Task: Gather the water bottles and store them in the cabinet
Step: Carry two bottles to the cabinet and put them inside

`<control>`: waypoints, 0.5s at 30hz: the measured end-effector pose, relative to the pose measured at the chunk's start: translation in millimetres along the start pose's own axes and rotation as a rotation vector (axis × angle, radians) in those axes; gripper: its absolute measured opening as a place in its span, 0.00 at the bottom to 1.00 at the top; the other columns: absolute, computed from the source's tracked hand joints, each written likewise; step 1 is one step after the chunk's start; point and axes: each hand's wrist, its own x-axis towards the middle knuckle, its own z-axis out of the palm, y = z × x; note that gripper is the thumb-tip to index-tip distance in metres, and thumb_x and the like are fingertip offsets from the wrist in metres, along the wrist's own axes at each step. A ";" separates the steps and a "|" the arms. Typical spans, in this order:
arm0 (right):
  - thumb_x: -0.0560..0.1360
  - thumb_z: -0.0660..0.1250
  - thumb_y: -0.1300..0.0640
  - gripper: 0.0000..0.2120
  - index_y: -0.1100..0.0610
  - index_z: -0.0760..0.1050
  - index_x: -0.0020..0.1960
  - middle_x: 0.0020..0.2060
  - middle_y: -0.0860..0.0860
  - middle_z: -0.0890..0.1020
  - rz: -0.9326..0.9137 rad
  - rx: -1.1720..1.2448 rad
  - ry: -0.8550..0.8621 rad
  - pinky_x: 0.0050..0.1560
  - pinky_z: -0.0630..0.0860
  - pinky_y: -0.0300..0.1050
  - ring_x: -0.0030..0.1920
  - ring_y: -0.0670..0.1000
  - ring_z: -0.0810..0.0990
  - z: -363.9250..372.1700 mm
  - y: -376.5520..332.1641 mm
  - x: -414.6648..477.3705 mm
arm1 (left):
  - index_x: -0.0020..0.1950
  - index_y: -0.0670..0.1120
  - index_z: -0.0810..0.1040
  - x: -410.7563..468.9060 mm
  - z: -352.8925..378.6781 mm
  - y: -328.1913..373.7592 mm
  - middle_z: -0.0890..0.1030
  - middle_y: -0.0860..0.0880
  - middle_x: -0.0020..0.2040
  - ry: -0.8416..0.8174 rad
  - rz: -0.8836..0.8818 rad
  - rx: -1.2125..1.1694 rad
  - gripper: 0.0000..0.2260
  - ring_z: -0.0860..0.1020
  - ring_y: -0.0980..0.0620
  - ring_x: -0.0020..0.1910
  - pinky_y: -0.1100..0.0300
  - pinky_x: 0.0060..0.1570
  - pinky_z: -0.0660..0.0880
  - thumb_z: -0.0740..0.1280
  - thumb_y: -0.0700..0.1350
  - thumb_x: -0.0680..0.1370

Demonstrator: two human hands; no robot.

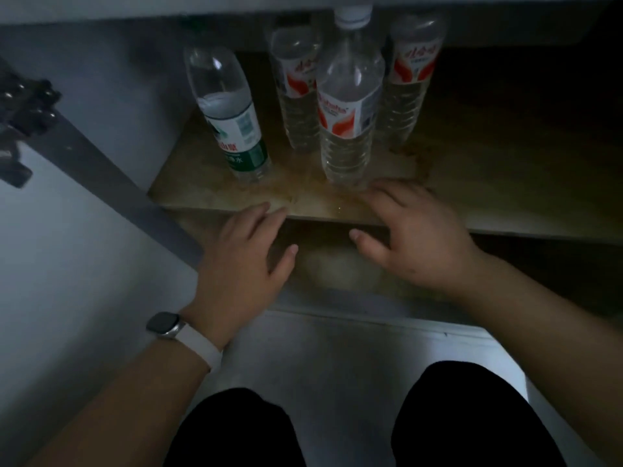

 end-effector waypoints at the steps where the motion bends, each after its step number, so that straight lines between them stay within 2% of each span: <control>1: 0.75 0.57 0.37 0.28 0.56 0.74 0.65 0.62 0.54 0.77 0.002 -0.012 -0.028 0.57 0.72 0.52 0.61 0.57 0.74 -5.7 -3.5 -5.4 | 0.72 0.46 0.75 -5.8 -7.3 6.0 0.75 0.42 0.70 -0.021 0.009 0.026 0.24 0.74 0.40 0.67 0.45 0.63 0.73 0.62 0.57 0.80; 7: 0.71 0.59 0.39 0.28 0.57 0.77 0.62 0.58 0.55 0.80 0.056 0.041 -0.211 0.54 0.74 0.52 0.57 0.59 0.77 -68.8 -44.8 -40.5 | 0.67 0.44 0.79 -39.0 -88.7 44.1 0.78 0.40 0.65 -0.157 0.030 0.169 0.23 0.78 0.37 0.58 0.45 0.58 0.74 0.62 0.56 0.79; 11: 0.72 0.60 0.40 0.26 0.56 0.79 0.60 0.56 0.55 0.81 0.030 0.049 -0.260 0.51 0.75 0.51 0.55 0.59 0.79 -137.8 -78.5 -58.8 | 0.65 0.45 0.81 -54.8 -159.3 72.2 0.79 0.41 0.64 -0.223 0.040 0.165 0.21 0.78 0.38 0.59 0.45 0.61 0.73 0.63 0.56 0.79; 15: 0.73 0.58 0.39 0.26 0.55 0.78 0.60 0.57 0.54 0.80 -0.001 0.039 -0.304 0.54 0.76 0.52 0.57 0.58 0.79 -214.3 -103.4 -64.7 | 0.63 0.44 0.81 -58.2 -232.0 105.5 0.80 0.41 0.63 -0.257 0.081 0.191 0.20 0.78 0.38 0.60 0.45 0.61 0.72 0.63 0.55 0.78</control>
